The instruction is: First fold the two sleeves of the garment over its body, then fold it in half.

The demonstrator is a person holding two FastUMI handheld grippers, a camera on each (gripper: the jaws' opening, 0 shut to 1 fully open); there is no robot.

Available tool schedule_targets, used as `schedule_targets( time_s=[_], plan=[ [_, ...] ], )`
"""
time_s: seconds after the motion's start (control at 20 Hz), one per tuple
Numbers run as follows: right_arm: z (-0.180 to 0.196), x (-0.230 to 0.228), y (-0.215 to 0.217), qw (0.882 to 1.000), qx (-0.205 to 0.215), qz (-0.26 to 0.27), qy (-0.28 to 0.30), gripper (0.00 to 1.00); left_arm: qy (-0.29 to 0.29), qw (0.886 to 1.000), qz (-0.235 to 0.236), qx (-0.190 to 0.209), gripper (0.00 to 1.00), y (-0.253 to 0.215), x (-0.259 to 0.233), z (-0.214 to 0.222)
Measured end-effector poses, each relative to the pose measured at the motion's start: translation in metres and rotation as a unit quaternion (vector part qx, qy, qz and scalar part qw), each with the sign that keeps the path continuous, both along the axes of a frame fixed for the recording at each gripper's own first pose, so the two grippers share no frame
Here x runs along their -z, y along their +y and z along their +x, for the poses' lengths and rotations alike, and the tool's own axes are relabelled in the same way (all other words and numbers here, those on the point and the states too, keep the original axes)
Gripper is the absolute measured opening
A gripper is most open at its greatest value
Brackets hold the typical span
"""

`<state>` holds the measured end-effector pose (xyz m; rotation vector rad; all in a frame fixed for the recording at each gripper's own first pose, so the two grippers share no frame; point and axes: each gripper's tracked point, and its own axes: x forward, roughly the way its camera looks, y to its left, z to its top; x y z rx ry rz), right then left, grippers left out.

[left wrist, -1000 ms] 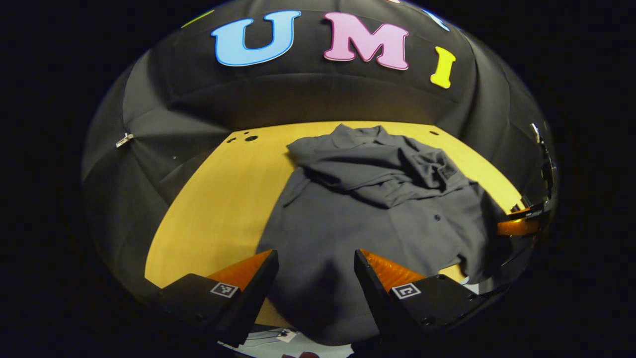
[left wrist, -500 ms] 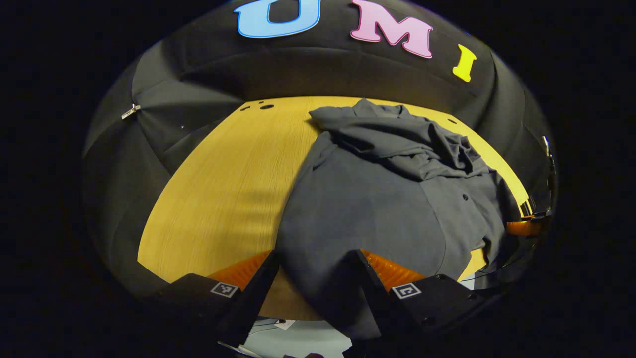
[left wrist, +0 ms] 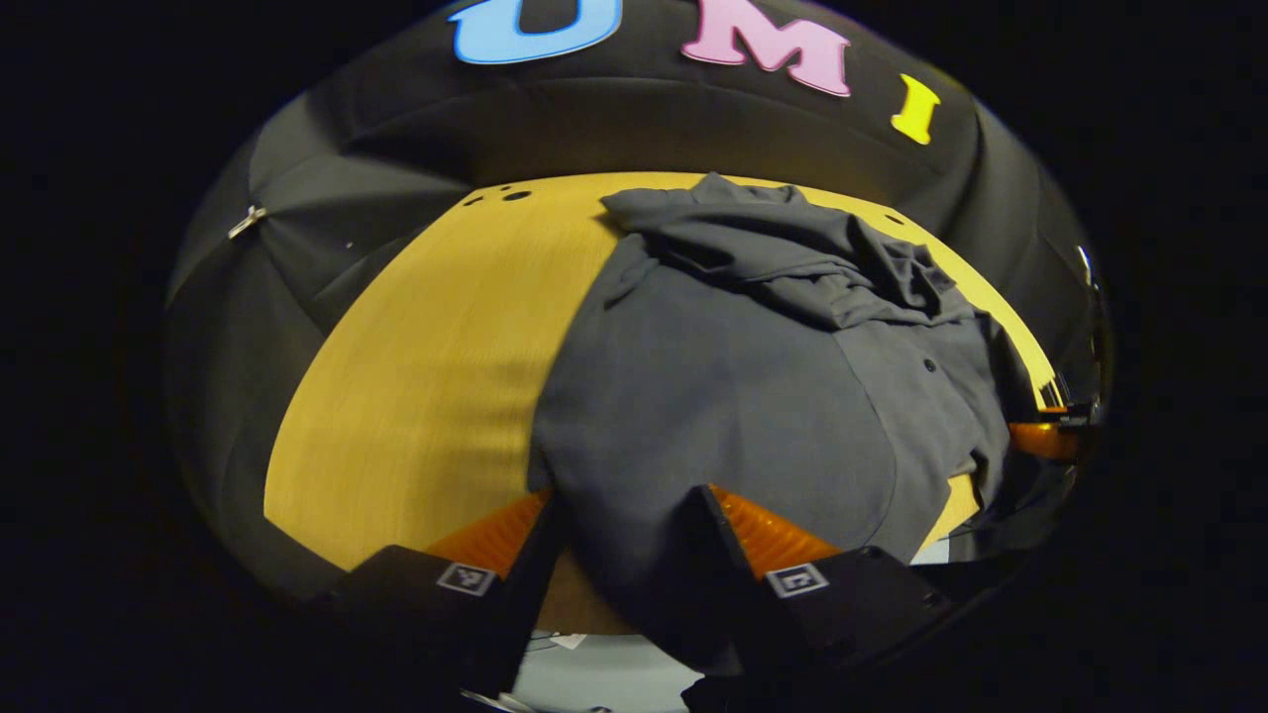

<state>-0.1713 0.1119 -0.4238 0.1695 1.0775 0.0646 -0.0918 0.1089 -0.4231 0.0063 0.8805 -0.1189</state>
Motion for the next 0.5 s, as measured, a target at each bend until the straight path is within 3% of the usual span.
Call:
schedule_targets(
  time_s=[0.15,0.2,0.25,0.5],
  plan=[
    [0.011,0.000,0.008,0.999,-0.006,0.032,0.000,0.13,0.009,0.999,0.001,0.036,0.27,-0.011,-0.001,0.010],
    [0.009,-0.002,0.006,0.999,0.000,0.043,0.007,0.13,0.017,0.999,-0.004,0.035,0.09,-0.012,-0.002,0.010],
    [0.008,-0.003,0.004,0.999,0.005,0.049,0.008,0.09,0.027,0.999,-0.010,0.035,0.04,-0.013,-0.004,0.006],
    [0.003,-0.035,-0.011,0.996,0.027,0.084,-0.012,0.09,0.012,0.998,-0.036,0.041,0.06,-0.011,-0.042,0.001]
  ],
)
